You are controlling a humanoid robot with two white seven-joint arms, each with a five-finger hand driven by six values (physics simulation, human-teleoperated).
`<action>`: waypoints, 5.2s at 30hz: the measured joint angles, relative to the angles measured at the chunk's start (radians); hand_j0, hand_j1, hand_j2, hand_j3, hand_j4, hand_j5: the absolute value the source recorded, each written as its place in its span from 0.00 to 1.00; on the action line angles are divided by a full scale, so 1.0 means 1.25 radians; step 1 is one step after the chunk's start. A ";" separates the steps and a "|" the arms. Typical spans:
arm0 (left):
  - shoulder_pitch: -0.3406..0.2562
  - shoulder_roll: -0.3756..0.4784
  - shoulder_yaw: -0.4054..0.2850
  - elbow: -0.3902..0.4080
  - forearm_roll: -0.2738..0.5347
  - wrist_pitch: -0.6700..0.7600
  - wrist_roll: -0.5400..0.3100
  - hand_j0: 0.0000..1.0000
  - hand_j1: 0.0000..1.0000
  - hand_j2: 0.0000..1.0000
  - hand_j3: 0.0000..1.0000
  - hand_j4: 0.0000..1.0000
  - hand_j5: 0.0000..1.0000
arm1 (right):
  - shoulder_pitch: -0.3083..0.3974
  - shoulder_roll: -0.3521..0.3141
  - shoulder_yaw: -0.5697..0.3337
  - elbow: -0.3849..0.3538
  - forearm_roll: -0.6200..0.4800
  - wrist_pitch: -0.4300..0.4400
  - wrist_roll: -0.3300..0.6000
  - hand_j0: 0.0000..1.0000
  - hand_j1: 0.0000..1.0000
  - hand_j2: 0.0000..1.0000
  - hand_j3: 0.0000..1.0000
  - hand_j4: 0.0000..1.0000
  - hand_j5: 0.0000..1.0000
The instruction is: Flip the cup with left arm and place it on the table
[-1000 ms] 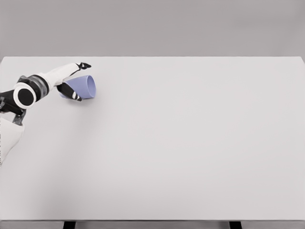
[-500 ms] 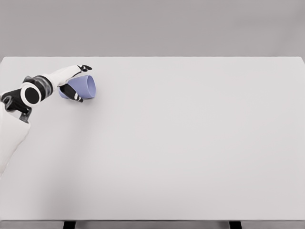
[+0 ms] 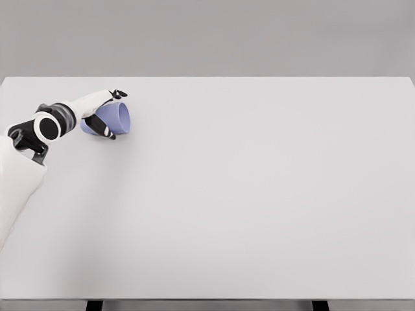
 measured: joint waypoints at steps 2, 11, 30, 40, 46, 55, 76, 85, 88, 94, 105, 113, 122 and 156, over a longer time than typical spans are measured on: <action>-0.005 -0.002 0.000 0.011 -0.001 0.000 0.000 0.92 0.92 0.92 0.92 0.92 0.92 | 0.000 0.000 0.000 0.000 0.000 0.000 0.000 1.00 1.00 1.00 1.00 1.00 1.00; -0.005 -0.009 0.001 0.033 -0.003 0.005 0.000 0.68 0.68 0.68 0.68 0.68 0.68 | 0.000 0.000 0.000 0.000 0.000 0.000 0.000 1.00 1.00 1.00 1.00 1.00 1.00; 0.002 0.019 0.067 -0.024 0.095 -0.062 -0.002 0.31 0.31 0.31 0.31 0.31 0.31 | 0.000 0.000 0.000 0.000 0.000 0.000 0.000 1.00 1.00 1.00 1.00 1.00 1.00; 0.037 0.041 0.151 -0.024 0.223 -0.255 -0.001 0.32 0.32 0.32 0.32 0.32 0.32 | 0.000 0.000 0.000 0.000 0.000 0.000 0.000 1.00 1.00 1.00 1.00 1.00 1.00; 0.096 0.042 0.204 -0.020 0.333 -0.401 -0.001 0.32 0.32 0.32 0.32 0.32 0.32 | 0.000 0.000 0.000 0.000 0.000 0.000 0.000 1.00 1.00 1.00 1.00 1.00 1.00; 0.093 0.042 0.221 0.097 0.478 -0.585 -0.001 0.33 0.33 0.33 0.33 0.33 0.33 | 0.000 0.000 0.000 0.000 0.000 0.000 0.000 1.00 1.00 1.00 1.00 1.00 1.00; 0.092 -0.070 0.282 0.329 0.763 -0.526 0.000 0.34 0.34 0.34 0.34 0.34 0.34 | 0.000 0.000 0.000 0.000 0.000 0.000 0.000 1.00 1.00 1.00 1.00 1.00 1.00; 0.107 -0.108 0.308 0.380 0.800 -0.498 0.000 0.34 0.34 0.34 0.34 0.34 0.34 | 0.000 0.000 0.000 0.000 0.000 0.000 0.000 1.00 1.00 1.00 1.00 1.00 1.00; 0.113 -0.123 0.324 0.388 0.804 -0.504 0.000 0.35 0.35 0.35 0.35 0.35 0.35 | 0.000 0.000 0.000 0.000 0.000 0.000 0.000 1.00 1.00 1.00 1.00 1.00 1.00; 0.118 -0.132 0.338 0.396 0.806 -0.520 0.000 0.35 0.35 0.35 0.35 0.35 0.35 | 0.000 0.000 0.000 0.000 0.000 0.000 0.000 1.00 1.00 1.00 1.00 1.00 1.00; 0.125 -0.140 0.353 0.415 0.807 -0.516 0.000 0.36 0.36 0.36 0.36 0.36 0.36 | 0.000 0.000 0.000 0.000 0.000 0.000 0.000 1.00 1.00 1.00 1.00 1.00 1.00; 0.125 -0.141 0.353 0.428 0.806 -0.511 0.000 0.42 0.42 0.42 0.42 0.42 0.42 | 0.000 0.000 0.000 0.000 0.000 0.000 0.000 1.00 1.00 1.00 1.00 1.00 1.00; 0.125 -0.141 0.352 0.426 0.804 -0.516 0.000 0.64 0.64 0.64 0.64 0.64 0.64 | 0.000 0.000 0.000 0.000 0.000 0.000 0.000 1.00 1.00 1.00 1.00 1.00 1.00; 0.130 -0.139 0.352 0.420 0.800 -0.518 0.000 0.99 0.99 0.99 0.99 0.99 0.99 | 0.000 0.000 0.000 0.000 0.000 0.000 0.000 1.00 1.00 1.00 1.00 1.00 1.00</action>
